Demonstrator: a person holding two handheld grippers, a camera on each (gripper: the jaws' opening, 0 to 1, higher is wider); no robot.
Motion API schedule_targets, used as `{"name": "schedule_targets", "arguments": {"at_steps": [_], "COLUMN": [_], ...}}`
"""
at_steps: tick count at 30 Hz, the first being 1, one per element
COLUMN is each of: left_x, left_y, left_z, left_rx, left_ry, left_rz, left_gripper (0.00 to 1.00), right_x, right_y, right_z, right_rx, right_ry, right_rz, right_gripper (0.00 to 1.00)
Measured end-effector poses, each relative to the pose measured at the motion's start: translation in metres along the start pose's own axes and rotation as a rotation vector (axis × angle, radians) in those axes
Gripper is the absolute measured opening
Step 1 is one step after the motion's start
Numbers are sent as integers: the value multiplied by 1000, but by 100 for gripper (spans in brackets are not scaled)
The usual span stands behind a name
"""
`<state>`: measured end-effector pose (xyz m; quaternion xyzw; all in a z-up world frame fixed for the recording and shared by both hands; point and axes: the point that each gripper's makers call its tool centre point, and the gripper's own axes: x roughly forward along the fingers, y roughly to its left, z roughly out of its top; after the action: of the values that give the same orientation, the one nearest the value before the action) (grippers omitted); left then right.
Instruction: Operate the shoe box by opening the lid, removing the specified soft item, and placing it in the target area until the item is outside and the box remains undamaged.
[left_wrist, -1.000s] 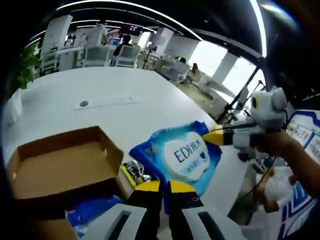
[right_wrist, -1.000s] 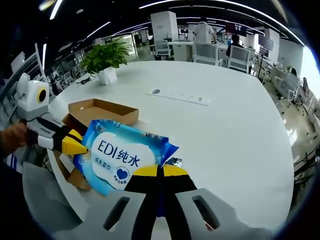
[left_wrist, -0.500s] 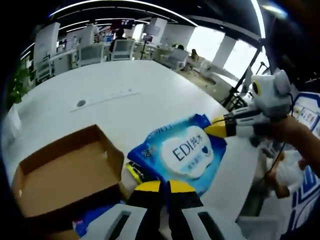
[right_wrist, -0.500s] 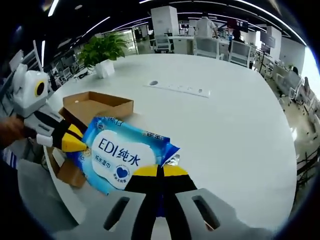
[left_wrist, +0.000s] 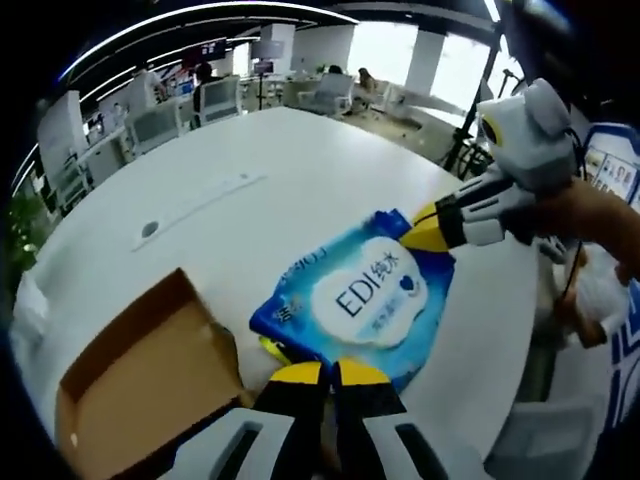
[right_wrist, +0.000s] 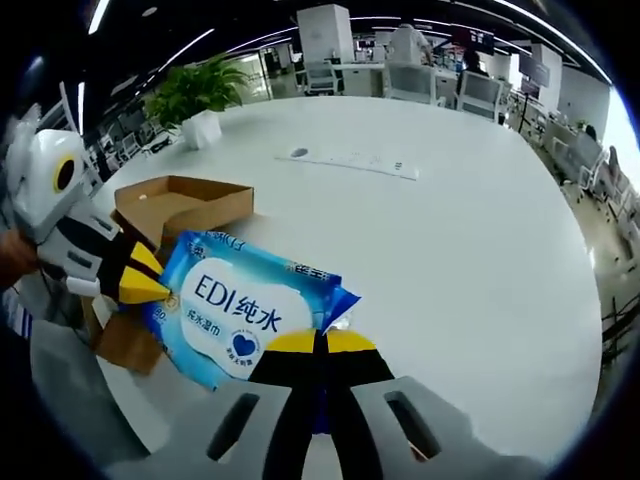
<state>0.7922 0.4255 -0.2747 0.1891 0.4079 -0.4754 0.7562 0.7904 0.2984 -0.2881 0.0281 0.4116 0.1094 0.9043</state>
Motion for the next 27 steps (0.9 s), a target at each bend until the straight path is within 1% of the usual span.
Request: {"name": "schedule_targets", "arguments": {"at_steps": [4,8,12,15,19,22,25,27], "left_x": [7,11,13,15,18,22,25,24], "left_y": [1,-1,0,1,4,2,2,2], "left_z": [-1,-2,-5,-8,-12,-19,-23,-25], "left_rx": [47,100,140,155,191,203,202,217], "left_ry": [35,68,92,109,130,157,170,178], "left_rz": [10,16,27,28,35,28,25,27], "left_gripper": [2,2,2,2,1,1,1,1], "right_x": [2,14,15,16,23,27,30,31], "right_y": [-1,-9,-9,-8,-7,-8,-7,-7], "right_z": [-3,-7,-5,-7,-12,-14,-15,-16], "right_rx": [2,11,26,27,33,29,39,31], "right_ry": [11,24,25,27,35,39,39,37], "right_rz": [2,0,3,5,5,6,9,8], "right_gripper": [0,0,0,0,0,0,0,0]}}
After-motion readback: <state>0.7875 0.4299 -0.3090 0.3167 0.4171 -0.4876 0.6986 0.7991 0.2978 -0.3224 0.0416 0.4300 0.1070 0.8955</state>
